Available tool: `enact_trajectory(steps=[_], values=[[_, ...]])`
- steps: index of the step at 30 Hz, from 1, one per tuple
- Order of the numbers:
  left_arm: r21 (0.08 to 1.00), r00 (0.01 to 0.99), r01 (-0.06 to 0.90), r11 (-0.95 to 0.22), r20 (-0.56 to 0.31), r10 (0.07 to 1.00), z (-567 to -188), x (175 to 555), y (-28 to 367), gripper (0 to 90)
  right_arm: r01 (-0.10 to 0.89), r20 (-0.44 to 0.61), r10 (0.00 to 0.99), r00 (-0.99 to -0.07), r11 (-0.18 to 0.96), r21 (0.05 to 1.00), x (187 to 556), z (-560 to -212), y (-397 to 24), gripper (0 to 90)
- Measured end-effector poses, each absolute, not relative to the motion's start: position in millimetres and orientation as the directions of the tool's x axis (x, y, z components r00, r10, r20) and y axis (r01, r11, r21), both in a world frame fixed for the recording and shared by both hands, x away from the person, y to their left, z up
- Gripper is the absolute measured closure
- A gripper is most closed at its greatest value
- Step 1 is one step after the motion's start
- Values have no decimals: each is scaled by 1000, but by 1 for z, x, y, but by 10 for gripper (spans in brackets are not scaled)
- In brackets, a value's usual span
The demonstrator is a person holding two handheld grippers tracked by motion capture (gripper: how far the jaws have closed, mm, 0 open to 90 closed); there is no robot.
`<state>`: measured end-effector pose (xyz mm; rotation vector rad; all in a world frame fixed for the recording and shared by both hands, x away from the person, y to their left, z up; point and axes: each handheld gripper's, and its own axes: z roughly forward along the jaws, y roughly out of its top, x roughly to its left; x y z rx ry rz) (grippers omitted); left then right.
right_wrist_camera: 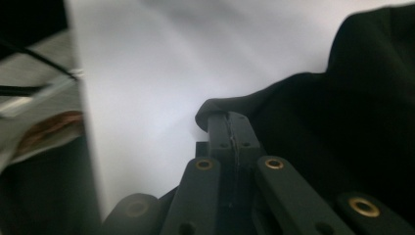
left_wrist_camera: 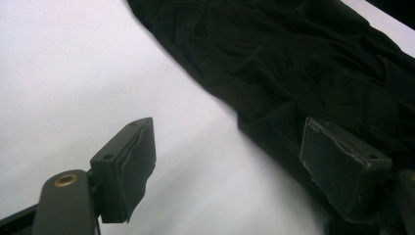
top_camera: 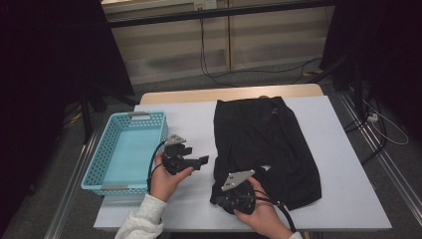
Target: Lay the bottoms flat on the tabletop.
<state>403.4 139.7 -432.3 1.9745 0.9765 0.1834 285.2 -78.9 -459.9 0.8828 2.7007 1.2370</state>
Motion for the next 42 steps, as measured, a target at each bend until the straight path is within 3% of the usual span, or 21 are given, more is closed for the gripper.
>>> enact_trajectory(steps=[8, 21, 33, 42], values=[[756, 669, 590, -282, -262, 695, -447, 422, 124, 275, 483, 248, 462, -851, 507, 713, 266, -451, -97, 900], [737, 685, 576, -352, -201, 700, -465, 455, 82, 444, 523, 265, 516, -815, 455, 721, 259, -449, -122, 900], [692, 657, 647, -321, -291, 696, -466, 458, 69, 883, 513, 262, 499, -826, 473, 717, 261, -450, -116, 900], [681, 616, 672, -293, -294, 730, -448, 475, 90, 900, 513, 277, 481, -832, 477, 713, 260, -452, -109, 900]])
